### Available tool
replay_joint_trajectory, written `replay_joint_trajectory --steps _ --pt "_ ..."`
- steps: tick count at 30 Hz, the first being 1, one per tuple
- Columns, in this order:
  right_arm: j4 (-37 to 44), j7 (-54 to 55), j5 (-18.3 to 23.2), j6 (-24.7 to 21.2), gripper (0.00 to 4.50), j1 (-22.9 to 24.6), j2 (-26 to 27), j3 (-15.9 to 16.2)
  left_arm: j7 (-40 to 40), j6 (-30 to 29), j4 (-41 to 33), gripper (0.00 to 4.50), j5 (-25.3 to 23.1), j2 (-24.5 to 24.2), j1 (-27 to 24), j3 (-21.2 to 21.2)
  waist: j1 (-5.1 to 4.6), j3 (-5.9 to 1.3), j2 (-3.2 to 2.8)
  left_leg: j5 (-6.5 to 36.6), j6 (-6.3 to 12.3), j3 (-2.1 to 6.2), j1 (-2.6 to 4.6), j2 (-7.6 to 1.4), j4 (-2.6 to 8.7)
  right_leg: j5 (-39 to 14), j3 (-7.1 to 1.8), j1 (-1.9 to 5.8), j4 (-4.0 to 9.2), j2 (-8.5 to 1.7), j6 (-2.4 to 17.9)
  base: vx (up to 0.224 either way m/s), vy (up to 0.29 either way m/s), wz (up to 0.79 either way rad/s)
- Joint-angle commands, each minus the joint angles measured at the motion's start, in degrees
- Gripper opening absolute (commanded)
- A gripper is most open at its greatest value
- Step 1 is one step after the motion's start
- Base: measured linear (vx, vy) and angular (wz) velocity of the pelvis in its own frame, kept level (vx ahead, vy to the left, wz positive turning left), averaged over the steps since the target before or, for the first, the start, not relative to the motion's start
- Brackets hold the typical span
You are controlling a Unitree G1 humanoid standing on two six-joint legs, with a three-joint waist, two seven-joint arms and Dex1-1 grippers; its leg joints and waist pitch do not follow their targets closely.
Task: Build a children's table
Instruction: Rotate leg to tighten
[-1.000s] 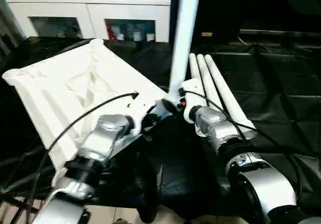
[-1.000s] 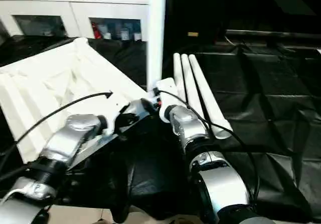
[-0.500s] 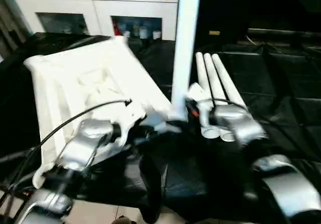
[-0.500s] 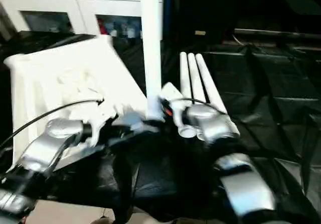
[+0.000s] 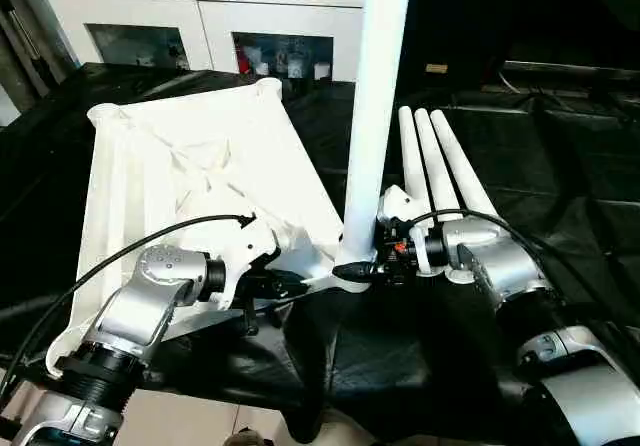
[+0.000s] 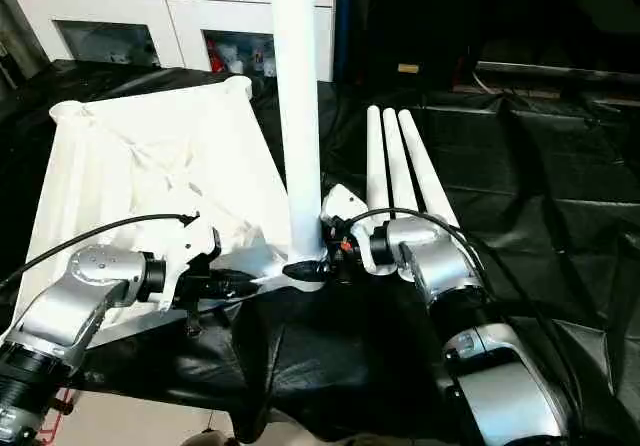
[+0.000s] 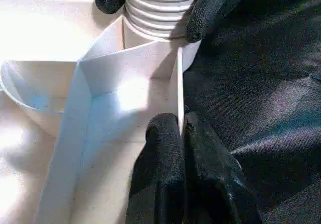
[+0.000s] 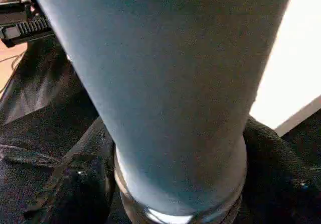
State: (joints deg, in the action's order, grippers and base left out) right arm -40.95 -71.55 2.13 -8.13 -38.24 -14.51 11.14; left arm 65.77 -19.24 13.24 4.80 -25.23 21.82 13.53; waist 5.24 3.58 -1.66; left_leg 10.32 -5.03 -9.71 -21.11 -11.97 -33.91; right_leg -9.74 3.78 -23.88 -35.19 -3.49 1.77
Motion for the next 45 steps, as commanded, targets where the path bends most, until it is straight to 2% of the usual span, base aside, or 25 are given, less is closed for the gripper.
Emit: replay_joint_trajectory --steps 1,5,6,7,8,12,13,14,15,16,17,18,22,27,30,33,34,36,40,41,44,45 --pt "-0.02 3.82 0.31 -1.04 2.87 0.44 3.16 0.73 -1.06 1.19 -1.88 0.00 2.19 3.12 1.18 0.78 -0.16 -4.33 0.21 9.66 3.10 -0.06 0.36 -1.09 3.51 -12.45 -2.47 3.47 4.04 -3.83 12.04 0.000 0.000 0.00" --pt "-5.83 18.91 1.01 -1.56 2.82 -0.80 8.39 -4.40 -10.69 -0.90 2.02 0.00 -0.77 6.98 3.91 -0.86 -0.73 -4.09 0.24 10.69 1.56 0.04 0.41 -0.82 3.70 -17.16 -2.48 3.40 4.53 -3.97 10.50 0.000 0.000 0.00" --pt "-6.29 20.27 1.05 -1.53 2.82 -0.85 8.92 -4.77 -11.77 -1.11 2.48 0.00 -1.13 7.39 4.25 -1.02 -0.90 -4.03 0.19 10.89 1.22 0.06 0.39 -0.80 3.75 -17.98 -2.49 3.37 4.69 -3.96 10.06 0.000 0.000 0.00" --pt "-7.41 24.01 0.90 -1.17 2.81 -0.98 10.38 -5.50 -14.73 -2.28 3.65 0.00 -2.00 8.56 5.21 -1.49 -0.94 -4.04 0.19 11.96 0.66 0.12 0.77 -0.75 3.74 -20.33 -2.41 3.25 4.97 -4.01 9.40 0.000 0.000 0.00" --pt "-7.87 25.56 0.73 -0.77 2.81 -1.06 10.96 -5.69 -15.90 -2.91 4.07 0.00 -2.30 9.04 5.60 -1.68 -1.11 -4.04 0.14 12.07 0.47 0.13 0.77 -0.76 3.80 -20.19 -2.46 3.19 5.00 -3.99 9.37 0.000 0.000 0.00" --pt "-11.89 37.09 0.10 -0.66 2.80 -2.41 15.29 -7.29 -24.57 -5.76 6.41 0.00 -3.33 12.92 7.99 -3.95 -1.53 -3.99 0.23 12.66 0.48 0.13 0.69 -0.64 3.80 -20.75 -2.36 3.18 5.15 -3.98 9.21 0.000 0.000 0.00" --pt "-13.05 40.12 -0.11 -0.40 2.80 -2.83 16.54 -7.61 -26.70 -6.11 7.00 0.00 -3.47 13.93 8.61 -4.40 -1.59 -4.05 0.41 12.26 0.48 0.07 0.69 -0.60 3.74 -20.61 -2.41 3.12 5.19 -4.01 9.17 0.000 0.000 0.00" --pt "-13.68 41.42 -0.22 -0.18 2.80 -3.08 17.25 -7.68 -27.57 -6.08 7.21 0.00 -3.64 14.42 8.88 -4.46 -1.56 -4.13 0.30 12.22 0.52 0.17 0.70 -0.59 3.73 -20.54 -2.36 3.16 5.11 -4.05 9.20 0.000 0.000 0.00" --pt "-14.33 42.77 -0.34 0.04 2.80 -3.34 17.99 -7.76 -28.48 -6.05 7.43 0.00 -3.82 14.92 9.15 -4.52 -1.62 -4.11 0.60 12.12 0.74 0.10 0.58 -0.59 3.74 -20.40 -2.38 3.17 5.17 -4.04 9.13 0.000 0.000 0.00" --pt "-15.33 44.39 -0.64 0.42 2.80 -3.74 19.00 -8.09 -29.57 -5.90 7.69 0.00 -4.23 15.61 9.45 -4.57 -1.57 -4.11 0.52 12.05 0.88 0.11 0.60 -0.58 3.74 -20.31 -2.37 3.11 5.17 -4.04 9.09 0.000 0.000 0.00" --pt "-16.05 45.14 -0.89 2.12 3.15 -4.12 20.71 -8.42 -29.21 -4.73 7.35 0.00 -4.74 16.43 9.43 -3.82 -1.65 -4.10 0.82 12.17 1.08 0.06 0.55 -0.60 3.76 -20.29 -2.39 3.09 5.21 -4.06 8.89 0.000 0.000 0.00" --pt "-16.12 44.81 -0.79 2.44 3.15 -4.21 21.02 -8.57 -28.81 -4.44 7.17 0.00 -4.83 16.44 9.32 -3.46 -1.60 -4.06 0.55 12.21 1.24 0.11 0.54 -0.63 3.79 -20.40 -2.40 3.07 5.18 -4.13 8.73 0.000 0.000 0.00" --pt "-15.57 42.69 -0.60 3.61 3.72 -4.62 21.04 -8.48 -25.71 -3.16 5.94 0.00 -4.21 15.60 8.19 -2.01 -1.64 -4.14 0.40 11.77 1.69 0.11 0.38 -0.69 3.83 -17.68 -2.43 3.17 4.86 -4.01 9.31 0.000 0.000 0.00" --pt "-12.07 31.64 -2.15 6.44 3.72 -4.30 15.55 -4.09 -18.07 -1.52 3.03 0.00 -2.36 12.08 6.20 -0.34 -1.84 -4.23 0.05 12.06 2.21 0.21 0.06 -0.74 3.77 -16.12 -2.35 3.58 4.65 -4.11 10.20 0.000 0.000 0.00" --pt "-10.65 26.38 -2.46 7.55 3.72 -3.49 13.34 -2.84 -15.46 0.49 2.70 0.00 -2.74 10.83 5.57 0.49 -1.76 -4.42 -0.05 10.37 3.09 0.10 0.10 -0.82 3.52 -12.49 -2.47 3.59 4.32 -3.97 11.37 0.000 0.000 0.00" --pt "-6.32 15.77 -1.11 7.33 3.72 -1.29 8.53 -1.49 -9.73 2.60 1.38 0.00 -1.38 8.36 3.95 1.33 -1.46 -4.53 -0.76 9.73 3.88 0.07 0.18 -0.99 3.35 -8.59 -2.36 3.74 3.92 -3.80 12.83 0.000 0.000 0.00" --pt "-5.41 13.87 -0.72 6.91 3.72 -0.88 7.60 -1.35 -8.25 2.80 0.77 0.00 -0.78 7.83 3.51 1.46 -1.32 -4.61 -0.52 9.29 4.62 0.00 0.12 -1.15 3.33 -6.41 -2.27 3.78 3.59 -3.66 13.82 0.000 0.000 0.00" --pt "-3.24 9.05 -0.11 6.82 3.72 0.20 4.49 -0.42 -4.08 2.87 -0.90 0.00 0.41 5.79 2.37 2.12 -0.96 -4.71 -0.65 9.24 5.15 -0.10 0.29 -1.23 3.16 -5.81 -2.29 3.68 3.47 -3.70 14.52 0.000 0.000 0.00" --pt "-0.72 3.56 0.97 5.50 3.72 1.34 2.02 0.31 -0.85 3.44 -1.85 0.00 1.42 4.12 1.51 2.24 -0.48 -4.32 -0.59 11.69 4.29 -0.16 0.50 -1.18 3.39 -11.10 -2.35 3.51 4.13 -3.76 13.51 0.000 0.000 0.00" --pt "0.52 1.63 1.24 5.06 3.72 1.89 1.09 0.84 0.18 3.74 -1.95 0.00 1.60 3.47 1.31 2.18 -0.41 -4.19 -0.28 12.57 3.94 -0.18 0.56 -1.17 3.46 -13.20 -2.38 3.43 4.40 -3.75 12.88 0.000 0.000 0.00" --pt "2.56 -1.36 1.56 3.51 3.72 2.76 -0.19 1.56 2.56 4.18 -2.27 0.00 2.15 2.10 0.82 2.14 -0.25 -4.14 -0.28 12.59 3.47 -0.08 0.50 -1.18 3.59 -15.76 -2.44 3.38 4.50 -3.83 11.69 0.000 0.000 0.00" --pt "2.74 -2.00 1.33 3.59 3.72 2.91 -0.51 1.91 2.73 4.24 -2.24 0.00 2.11 1.87 0.76 2.08 -0.26 -4.12 0.15 12.64 3.50 -0.13 0.53 -1.14 3.59 -16.28 -2.41 3.35 4.63 -3.76 11.45 0.000 0.000 0.00"
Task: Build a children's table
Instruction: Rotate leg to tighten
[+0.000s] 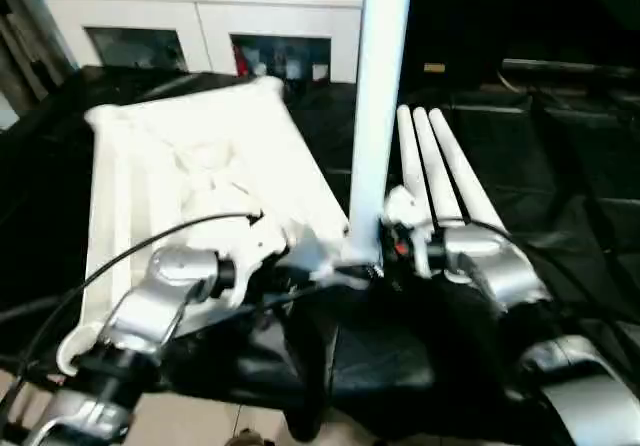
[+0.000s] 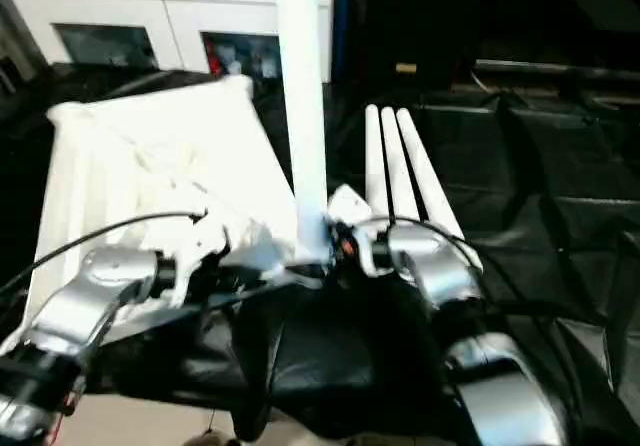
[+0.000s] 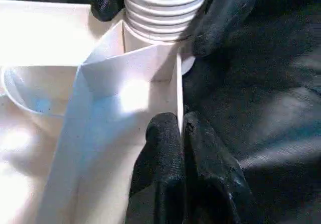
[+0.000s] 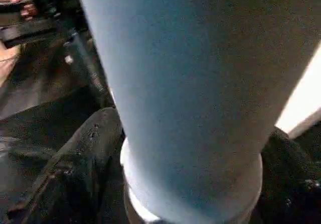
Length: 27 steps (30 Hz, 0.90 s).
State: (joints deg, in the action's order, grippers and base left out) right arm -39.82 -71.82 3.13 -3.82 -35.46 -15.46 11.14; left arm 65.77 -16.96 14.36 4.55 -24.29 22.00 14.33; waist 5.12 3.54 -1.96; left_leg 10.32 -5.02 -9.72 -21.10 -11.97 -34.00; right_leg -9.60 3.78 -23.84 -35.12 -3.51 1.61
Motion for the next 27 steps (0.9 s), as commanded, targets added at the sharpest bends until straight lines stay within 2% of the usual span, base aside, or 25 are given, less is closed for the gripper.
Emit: replay_joint_trajectory --steps 1,4,5,7,9,10,12,14,15,17,18,19,20,21,22,23,25,27 --pt "1.74 -2.12 0.13 -0.74 3.58 0.24 0.32 2.03 2.81 1.97 -3.29 0.00 2.29 0.75 0.55 1.16 -0.04 -4.10 0.19 12.37 3.31 -0.05 0.60 -1.19 3.66 -17.20 -2.44 3.18 4.52 -3.83 11.34 0.000 0.000 0.00" --pt "1.46 -2.34 0.04 -0.70 3.58 0.13 0.45 2.17 2.41 1.89 -3.19 0.00 2.22 0.45 0.49 0.85 -0.04 -4.09 0.23 12.21 3.13 -0.02 0.54 -1.14 3.69 -17.59 -2.43 3.20 4.59 -3.87 11.17 0.000 0.000 0.00" --pt "1.28 -2.39 0.23 -0.86 3.30 -0.01 0.51 2.19 2.37 1.83 -3.14 0.00 2.29 0.42 0.52 0.80 -0.03 -4.14 0.34 11.85 3.08 -0.01 0.46 -1.11 3.67 -17.46 -2.43 3.25 4.57 -3.86 11.02 0.000 0.000 0.00" --pt "1.41 -2.27 0.59 -1.40 3.24 -0.01 0.76 2.09 2.22 1.81 -3.07 0.00 2.26 0.48 0.49 0.66 0.04 -4.21 0.50 11.22 3.20 -0.01 0.46 -1.12 3.65 -16.76 -2.42 3.26 4.49 -3.86 11.05 0.000 0.000 0.00" --pt "1.93 -0.96 1.06 -2.61 3.13 0.42 1.62 1.50 1.29 1.66 -3.02 0.00 2.39 0.66 0.25 0.30 0.06 -4.30 0.27 10.29 3.43 -0.01 0.36 -1.12 3.55 -14.95 -2.42 3.28 4.25 -3.83 11.50 0.000 0.000 0.00" --pt "1.75 0.03 1.01 -2.77 2.91 0.54 2.07 1.27 0.75 1.50 -2.94 0.00 2.41 0.86 0.18 0.11 0.00 -4.29 0.30 10.12 3.40 0.01 0.30 -1.11 3.58 -14.59 -2.40 3.35 4.18 -3.79 11.57 0.000 0.000 0.00" --pt "0.99 2.74 0.74 -2.93 2.85 0.60 3.02 0.77 -0.47 1.20 -2.61 0.00 2.26 1.36 0.25 -0.17 -0.12 -4.31 0.43 10.17 3.31 0.01 0.30 -1.08 3.59 -14.67 -2.37 3.34 4.20 -3.80 11.46 0.000 0.000 0.00" --pt "-1.80 11.16 -0.40 -2.88 2.83 0.23 5.73 -0.71 -4.44 0.69 -1.10 0.00 1.41 3.34 1.16 -0.99 -0.31 -4.13 0.49 10.59 2.74 -0.01 0.39 -1.01 3.68 -16.39 -2.44 3.14 4.41 -3.88 11.04 0.000 0.000 0.00" --pt "-2.77 13.80 -0.84 -2.75 2.78 0.05 6.55 -1.09 -5.98 0.43 -0.49 0.00 1.03 4.04 1.60 -1.30 -0.63 -4.08 0.73 10.96 2.10 0.02 0.37 -0.87 3.78 -17.88 -2.41 3.22 4.56 -3.89 10.48 0.000 0.000 0.00" --pt "-5.98 21.76 -1.53 -3.04 2.77 -0.79 9.47 -2.48 -11.37 -1.18 1.90 0.00 -0.09 6.51 3.55 -2.53 -0.92 -4.08 0.80 11.28 1.26 0.16 0.47 -0.82 3.91 -19.90 -2.39 3.26 4.72 -4.00 9.50 0.000 0.000 0.00" --pt "-5.98 21.76 -1.53 -3.04 2.77 -0.79 9.47 -2.48 -11.37 -1.18 1.90 0.00 -0.09 6.51 3.55 -2.53 -1.08 -4.04 0.77 11.49 1.10 0.15 0.55 -0.81 3.89 -20.12 -2.42 3.17 4.78 -3.97 9.48 0.000 0.000 0.00" --pt "-7.52 25.81 -1.47 -3.48 2.77 -1.27 11.13 -3.38 -15.21 -2.07 3.49 0.00 -0.88 8.03 4.79 -3.42 -1.13 -4.06 0.83 12.04 1.21 0.12 0.66 -0.76 3.83 -20.55 -2.44 3.14 4.87 -3.99 9.44 0.000 0.000 0.00" --pt "-9.20 30.39 -1.78 -3.59 2.76 -1.85 12.94 -4.08 -19.09 -3.15 5.13 0.00 -1.49 9.69 6.13 -4.35 -1.44 -3.78 0.80 12.75 1.12 -0.06 0.77 -0.58 3.83 -22.11 -2.50 2.80 5.25 -3.90 9.19 0.000 0.000 0.00" --pt "-10.04 32.58 -1.98 -3.54 2.76 -2.18 13.73 -4.37 -20.90 -3.63 5.94 0.00 -1.76 10.45 6.78 -4.80 -1.41 -3.90 1.00 12.82 0.86 0.08 0.82 -0.58 3.81 -22.81 -2.38 3.00 5.23 -4.04 8.98 0.000 0.000 0.00" --pt "-12.95 40.21 -2.21 -4.41 2.76 -3.61 16.06 -5.77 -26.04 -4.10 8.42 0.00 -2.03 12.71 8.75 -6.31 -1.48 -3.92 0.88 12.33 0.75 0.00 0.87 -0.54 3.78 -23.39 -2.49 2.78 5.38 -4.01 8.48 0.000 0.000 0.00" --pt "-14.09 42.60 -2.33 -4.43 2.76 -4.28 16.99 -6.13 -27.50 -4.36 9.23 0.00 -1.83 13.61 9.47 -6.81 -1.48 -3.90 0.84 12.66 0.70 0.03 0.96 -0.47 3.77 -23.81 -2.43 2.67 5.47 -4.03 8.45 0.000 0.000 0.00" --pt "-15.73 44.99 -2.76 -3.66 2.76 -5.25 18.64 -6.38 -29.62 -4.69 10.26 0.00 -1.96 15.07 10.40 -7.30 -1.42 -4.02 0.87 12.42 0.63 0.10 0.76 -0.39 3.77 -23.81 -2.34 2.93 5.48 -4.11 8.09 0.000 0.000 0.00" --pt "-17.21 47.35 -3.40 -3.04 2.76 -6.32 20.06 -6.36 -30.54 -4.50 10.92 0.00 -2.57 16.26 10.91 -6.99 -1.27 -4.16 0.85 11.75 1.20 0.13 0.51 -0.55 3.80 -21.30 -2.40 3.01 5.17 -4.13 8.20 0.000 0.000 0.00"
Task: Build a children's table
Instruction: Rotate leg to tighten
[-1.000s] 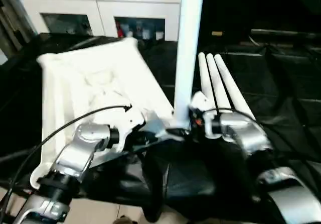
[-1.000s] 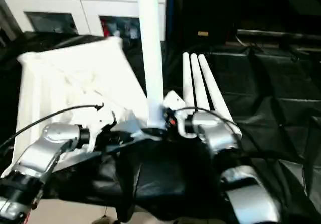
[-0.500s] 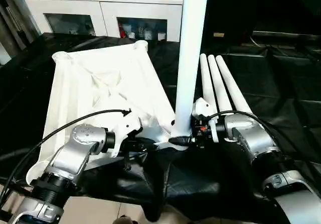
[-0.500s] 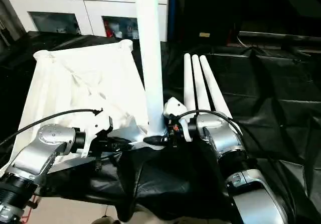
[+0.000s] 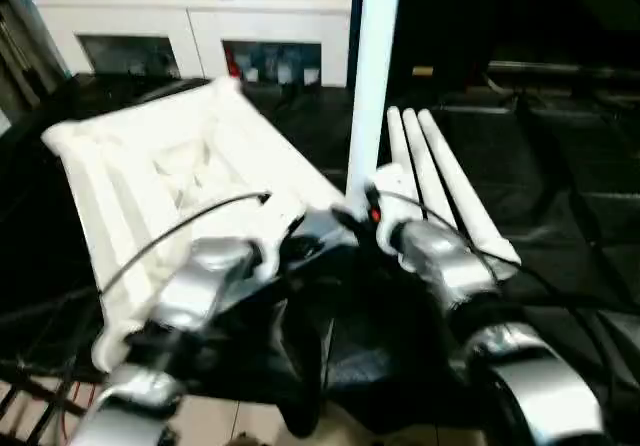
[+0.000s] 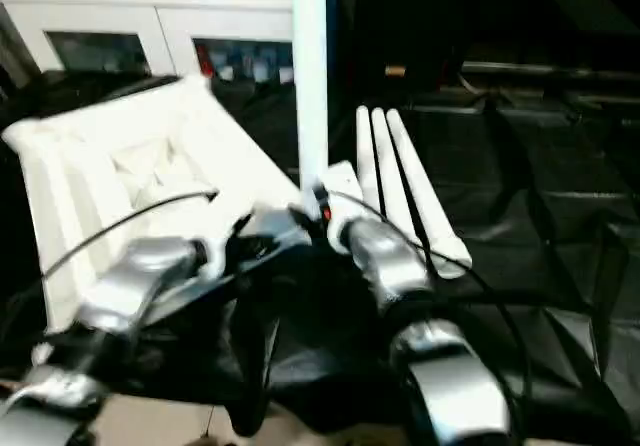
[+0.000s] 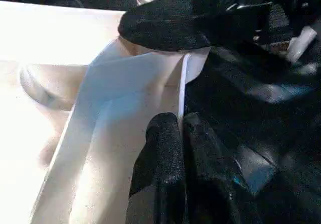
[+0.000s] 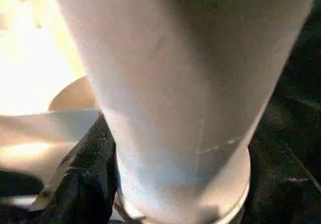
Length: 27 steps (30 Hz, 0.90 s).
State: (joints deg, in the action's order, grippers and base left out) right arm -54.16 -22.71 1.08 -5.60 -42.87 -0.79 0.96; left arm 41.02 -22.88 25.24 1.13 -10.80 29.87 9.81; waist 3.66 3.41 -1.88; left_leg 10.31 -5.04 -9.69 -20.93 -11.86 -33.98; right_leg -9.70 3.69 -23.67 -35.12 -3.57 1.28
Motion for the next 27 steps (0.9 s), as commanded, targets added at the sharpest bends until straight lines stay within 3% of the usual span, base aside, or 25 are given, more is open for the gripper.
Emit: replay_joint_trajectory --steps 1,4,5,6,9,11,15,17,18,21,27 --pt "-3.70 -0.70 -1.63 -0.53 2.76 0.42 5.97 3.70 -5.46 1.73 -0.01 0.00 0.50 3.20 3.02 -1.90 0.16 -4.03 0.78 11.42 1.33 0.09 0.28 -0.69 3.80 -20.28 -2.32 2.88 5.07 -4.02 8.65 0.000 0.000 0.00" --pt "-4.53 -1.61 -0.95 0.89 3.10 -0.70 6.55 2.77 -2.99 2.33 -1.29 0.00 0.03 3.07 2.19 0.08 0.15 -4.17 0.52 10.83 1.78 0.06 0.17 -0.68 3.73 -17.48 -2.29 3.01 4.72 -4.02 9.57 0.000 0.000 0.00" --pt "-4.47 -1.85 -0.87 0.90 3.47 -0.72 6.51 2.72 -2.73 2.29 -1.41 0.00 0.08 2.98 2.10 0.17 0.08 -4.14 0.43 10.85 1.98 0.02 0.15 -0.71 3.72 -16.55 -2.33 3.01 4.67 -3.96 9.90 0.000 0.000 0.00" --pt "-4.23 -3.52 -0.31 1.17 3.47 -1.05 6.14 2.41 -0.75 2.31 -2.13 0.00 0.40 2.24 1.55 0.85 0.07 -4.18 0.08 10.96 2.02 0.03 0.15 -0.71 3.71 -15.92 -2.34 3.07 4.60 -3.97 10.23 0.000 0.000 0.00" --pt "-3.75 -7.12 -0.29 0.89 3.65 -1.52 4.46 3.17 2.72 3.56 -2.84 0.00 0.77 0.40 0.90 1.83 -0.11 -4.15 0.09 11.87 2.16 0.03 0.11 -0.69 3.75 -16.13 -2.28 3.16 4.71 -3.96 10.45 0.000 0.000 0.00" --pt "-3.14 -9.65 -0.82 1.04 3.91 -1.51 3.26 4.22 4.36 4.11 -3.32 0.00 1.13 -0.48 0.54 2.14 -0.31 -4.20 -0.21 12.12 2.16 0.17 -0.02 -0.75 3.81 -15.72 -2.23 3.35 4.58 -3.94 10.72 0.000 0.000 0.00" --pt "-0.73 -19.82 -1.06 1.50 3.91 -1.29 -0.57 6.29 9.82 6.73 -4.47 0.00 2.06 -2.60 -0.59 2.50 -0.48 -4.28 -0.25 11.96 2.87 0.13 -0.08 -0.90 3.70 -12.71 -2.22 3.50 4.32 -3.82 12.16 0.000 0.000 0.00" --pt "0.57 -24.50 -0.66 1.30 3.91 -1.21 -2.54 6.92 12.37 6.86 -5.46 0.00 2.56 -3.98 -1.12 2.84 -0.29 -4.44 -0.30 11.14 3.31 0.06 -0.03 -1.03 3.50 -10.94 -2.20 3.56 4.03 -3.82 13.04 0.000 0.000 0.00" --pt "1.30 -27.37 -0.97 1.88 3.91 -1.06 -3.83 7.66 14.14 7.24 -6.18 0.00 3.18 -4.75 -1.47 2.93 -0.02 -4.46 -0.66 10.44 3.63 0.00 -0.02 -1.11 3.42 -9.64 -2.22 3.44 3.85 -3.85 13.74 0.000 0.000 0.00" --pt "2.99 -35.48 -1.48 2.73 3.91 -0.56 -7.05 9.37 19.24 7.86 -8.17 0.00 4.54 -7.01 -2.51 3.60 0.29 -4.59 -0.50 10.01 4.31 -0.05 -0.05 -1.19 3.27 -7.67 -2.09 3.57 3.55 -3.74 14.76 0.000 0.000 0.00" --pt "5.19 -44.47 -1.75 2.12 3.91 0.17 -11.28 12.02 25.30 8.07 -10.84 0.00 5.47 -10.47 -4.40 4.47 0.94 -4.36 -0.74 11.56 4.07 -0.07 0.24 -1.40 3.40 -9.68 -2.14 3.28 3.76 -3.73 14.76 0.000 0.000 0.00"
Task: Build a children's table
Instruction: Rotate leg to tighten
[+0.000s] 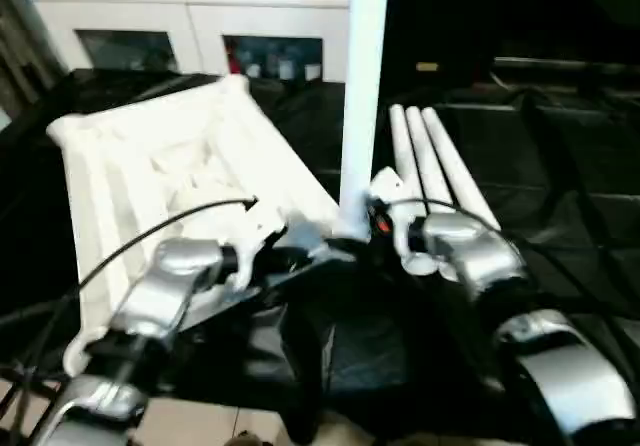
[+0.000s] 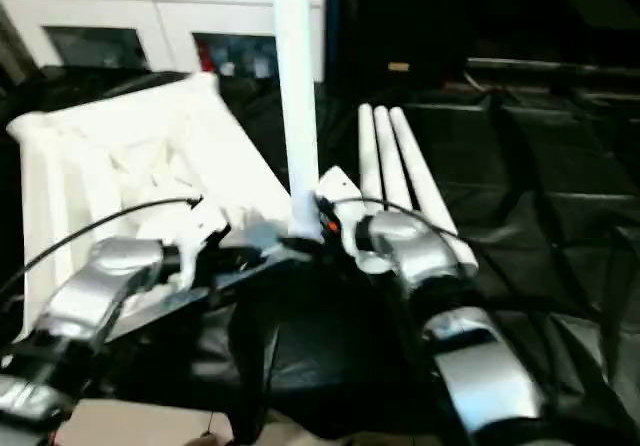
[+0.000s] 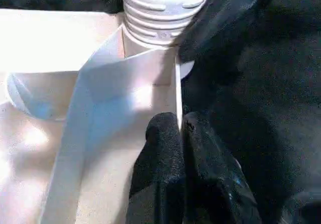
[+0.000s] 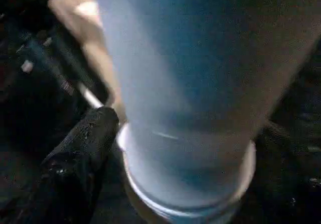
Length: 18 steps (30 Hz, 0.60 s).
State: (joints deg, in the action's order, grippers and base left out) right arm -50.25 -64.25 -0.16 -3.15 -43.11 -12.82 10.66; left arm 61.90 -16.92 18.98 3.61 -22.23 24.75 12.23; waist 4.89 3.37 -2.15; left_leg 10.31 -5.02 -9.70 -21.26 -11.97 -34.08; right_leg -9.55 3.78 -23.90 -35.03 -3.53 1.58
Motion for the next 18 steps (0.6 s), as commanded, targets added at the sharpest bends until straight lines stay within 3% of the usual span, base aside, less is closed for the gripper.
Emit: replay_joint_trajectory --steps 1,3,4,11,18 --pt "1.49 -3.33 -0.48 -0.38 3.91 0.49 0.59 2.44 4.73 2.04 -4.80 0.00 3.10 0.77 0.57 2.10 -0.08 -4.28 -0.57 12.25 3.71 -0.05 0.68 -1.34 3.56 -10.64 -2.27 3.45 3.78 -3.80 14.27 0.000 0.000 0.00" --pt "3.52 -5.76 0.40 -0.92 3.91 1.26 -0.07 2.77 7.07 2.17 -6.39 0.00 3.84 -0.79 -0.65 2.67 0.13 -4.30 -0.28 12.18 3.43 -0.02 0.66 -1.33 3.60 -11.00 -2.32 3.52 3.64 -3.85 14.08 0.000 0.000 0.00" --pt "4.76 -7.04 1.04 -1.59 3.67 1.69 -0.20 2.84 8.02 1.94 -7.27 0.00 4.26 -1.59 -1.33 2.83 0.15 -4.27 -0.20 12.15 3.45 -0.04 0.65 -1.35 3.63 -11.16 -2.34 3.46 3.67 -3.82 13.93 0.000 0.000 0.00" --pt "7.65 -10.35 1.63 -3.05 3.16 3.38 -0.50 4.08 9.72 1.06 -9.30 0.00 4.81 -3.25 -2.98 2.64 0.30 -3.99 0.12 13.45 2.72 0.00 0.80 -1.30 3.87 -16.25 -2.43 3.25 4.24 -3.88 12.28 0.000 0.000 0.00" --pt "6.82 -2.89 0.97 -3.96 2.83 4.44 2.57 2.57 5.24 0.53 -7.96 0.00 3.71 -1.49 -2.32 2.03 0.01 -4.03 -0.13 12.75 2.01 0.14 0.61 -1.15 3.96 -16.30 -2.41 3.25 4.25 -3.85 11.54 0.000 0.000 0.00"
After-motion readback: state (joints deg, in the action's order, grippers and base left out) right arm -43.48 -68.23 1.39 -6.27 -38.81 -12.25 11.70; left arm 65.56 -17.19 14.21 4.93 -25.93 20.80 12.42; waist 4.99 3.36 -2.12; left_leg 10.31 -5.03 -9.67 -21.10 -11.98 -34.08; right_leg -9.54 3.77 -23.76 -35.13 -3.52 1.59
